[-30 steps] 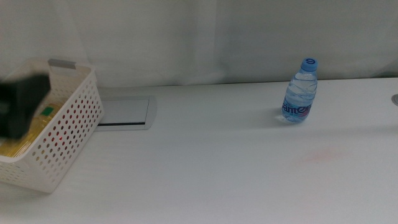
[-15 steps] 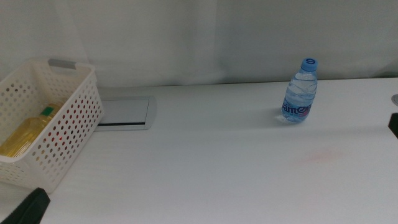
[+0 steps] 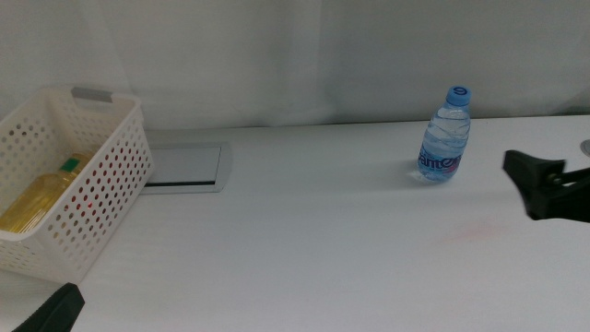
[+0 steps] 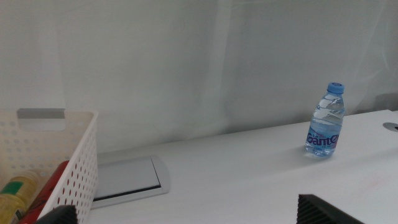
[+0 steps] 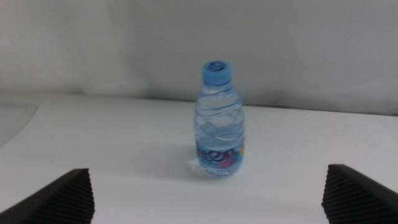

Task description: Use arms to grab the bottles and put them into the dustbin to the left of the table.

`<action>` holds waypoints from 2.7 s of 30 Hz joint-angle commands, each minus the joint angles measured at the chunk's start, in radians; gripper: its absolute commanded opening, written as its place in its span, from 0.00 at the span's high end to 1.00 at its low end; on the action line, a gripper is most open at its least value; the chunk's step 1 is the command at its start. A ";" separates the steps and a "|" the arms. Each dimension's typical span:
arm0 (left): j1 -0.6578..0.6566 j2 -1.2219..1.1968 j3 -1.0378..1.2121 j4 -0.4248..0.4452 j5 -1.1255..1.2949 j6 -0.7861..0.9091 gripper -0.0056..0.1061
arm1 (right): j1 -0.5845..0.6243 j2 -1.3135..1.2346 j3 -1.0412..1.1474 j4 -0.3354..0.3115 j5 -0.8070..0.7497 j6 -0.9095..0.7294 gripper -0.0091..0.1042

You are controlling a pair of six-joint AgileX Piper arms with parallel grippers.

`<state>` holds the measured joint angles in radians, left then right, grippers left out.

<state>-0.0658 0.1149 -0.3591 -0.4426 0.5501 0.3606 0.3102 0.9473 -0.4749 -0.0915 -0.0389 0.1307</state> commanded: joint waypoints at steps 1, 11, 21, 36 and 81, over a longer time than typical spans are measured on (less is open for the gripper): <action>-0.004 0.009 0.005 -0.014 -0.001 -0.015 0.13 | 0.018 0.073 -0.022 -0.039 -0.048 -0.007 0.01; -0.004 0.009 0.005 -0.014 -0.001 -0.015 0.13 | 0.021 0.319 -0.052 -0.047 -0.218 -0.007 0.01; -0.004 0.009 0.005 -0.016 0.001 -0.015 0.13 | 0.021 0.565 -0.052 0.103 -0.417 -0.165 0.01; -0.004 0.009 0.005 -0.016 0.001 -0.015 0.13 | 0.021 0.830 -0.075 0.137 -0.772 -0.190 0.01; -0.004 0.009 0.005 -0.017 0.013 -0.015 0.16 | 0.019 1.147 -0.505 0.189 -0.572 -0.141 0.82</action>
<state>-0.0658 0.1187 -0.3591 -0.4447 0.5634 0.3559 0.3294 2.0929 -0.9731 0.1018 -0.6121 0.0000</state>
